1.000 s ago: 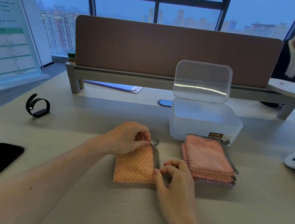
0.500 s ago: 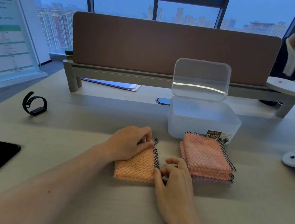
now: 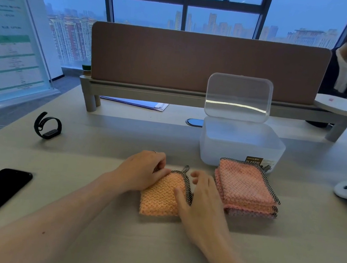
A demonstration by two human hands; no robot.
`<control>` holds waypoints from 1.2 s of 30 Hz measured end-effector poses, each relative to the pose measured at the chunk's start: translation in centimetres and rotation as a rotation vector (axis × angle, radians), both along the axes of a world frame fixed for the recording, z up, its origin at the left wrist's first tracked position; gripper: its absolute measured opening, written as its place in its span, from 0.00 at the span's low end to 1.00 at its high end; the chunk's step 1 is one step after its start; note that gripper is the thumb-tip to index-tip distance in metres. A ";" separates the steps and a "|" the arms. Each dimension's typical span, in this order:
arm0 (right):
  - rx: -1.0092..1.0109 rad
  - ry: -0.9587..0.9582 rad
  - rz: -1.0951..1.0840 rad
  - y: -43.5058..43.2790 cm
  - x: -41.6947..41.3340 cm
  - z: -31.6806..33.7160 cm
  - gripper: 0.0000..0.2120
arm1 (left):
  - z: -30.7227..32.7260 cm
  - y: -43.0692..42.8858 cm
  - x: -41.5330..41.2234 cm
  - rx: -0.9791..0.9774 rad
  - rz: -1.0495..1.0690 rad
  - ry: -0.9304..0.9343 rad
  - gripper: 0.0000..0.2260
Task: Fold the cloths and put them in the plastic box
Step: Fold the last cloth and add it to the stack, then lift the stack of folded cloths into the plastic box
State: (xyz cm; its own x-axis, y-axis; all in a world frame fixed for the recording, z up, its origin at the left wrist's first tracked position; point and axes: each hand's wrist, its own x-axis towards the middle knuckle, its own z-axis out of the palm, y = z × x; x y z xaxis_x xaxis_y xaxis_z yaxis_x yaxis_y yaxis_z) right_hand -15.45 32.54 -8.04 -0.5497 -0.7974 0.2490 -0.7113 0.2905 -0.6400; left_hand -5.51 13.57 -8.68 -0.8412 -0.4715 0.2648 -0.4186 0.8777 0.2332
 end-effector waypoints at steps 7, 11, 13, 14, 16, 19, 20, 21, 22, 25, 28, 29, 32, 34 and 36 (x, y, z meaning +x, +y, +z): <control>0.153 0.038 0.020 -3.8 -2.0 0.4 0.16 | 0.7 0.2 -0.3 0.022 -0.062 0.080 0.10; 0.128 0.067 0.010 -4.3 -2.2 -0.5 0.14 | 0.6 0.5 -0.3 -0.033 -0.068 0.089 0.10; 0.119 0.092 0.007 -4.5 -2.2 -0.9 0.13 | 0.5 0.7 0.0 -0.051 0.029 0.093 0.11; 0.115 0.095 0.006 -4.5 -2.2 -1.0 0.13 | 0.6 0.9 0.3 -0.028 0.102 0.094 0.13; 0.106 0.093 0.011 -4.5 -2.3 -1.1 0.13 | 1.0 1.1 0.9 0.069 0.243 0.009 0.18; 0.083 0.097 0.006 -4.7 -2.2 -1.4 0.13 | 2.5 1.0 1.3 0.272 0.282 -0.198 0.18; 0.084 0.102 0.005 -4.7 -2.1 -1.6 0.12 | 2.8 1.0 1.3 0.370 0.260 -0.202 0.17; 0.088 0.104 0.006 -4.6 -2.0 -1.8 0.12 | 3.2 1.0 1.3 0.472 0.229 -0.171 0.16; 0.093 0.102 0.003 -4.6 -1.9 -1.8 0.12 | 3.5 1.2 1.3 0.574 0.194 -0.113 0.16; 0.043 -0.080 0.009 -4.4 -2.1 -0.7 0.16 | 4.8 2.5 0.8 0.783 0.078 0.090 0.19; -0.071 -0.658 0.013 -4.1 -2.8 3.0 0.27 | 7.6 3.7 -0.2 0.891 0.038 0.263 0.18; -0.106 -0.840 0.025 -3.9 -3.4 4.2 0.32 | 8.7 3.9 -0.7 0.949 0.022 0.331 0.17; -0.181 -1.036 0.044 -2.1 -6.0 8.0 0.27 | 11.2 4.7 -3.1 1.081 0.012 0.501 0.13; -0.226 -0.932 0.033 -0.6 -8.3 9.4 0.21 | 11.7 6.0 -5.6 1.126 0.031 0.575 0.15; -0.224 -0.790 -0.021 0.8 -10.7 9.6 0.24 | 11.1 7.6 -8.2 1.134 0.099 0.581 0.18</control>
State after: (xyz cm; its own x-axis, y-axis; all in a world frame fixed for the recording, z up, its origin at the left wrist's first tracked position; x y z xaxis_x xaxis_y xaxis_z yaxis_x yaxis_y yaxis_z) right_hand -26.16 33.31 1.53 -0.6442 -0.7620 -0.0655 -0.0227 0.1046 -0.9943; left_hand -13.70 21.14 2.41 -0.6863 -0.7273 -0.0102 -0.0559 0.0387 0.9977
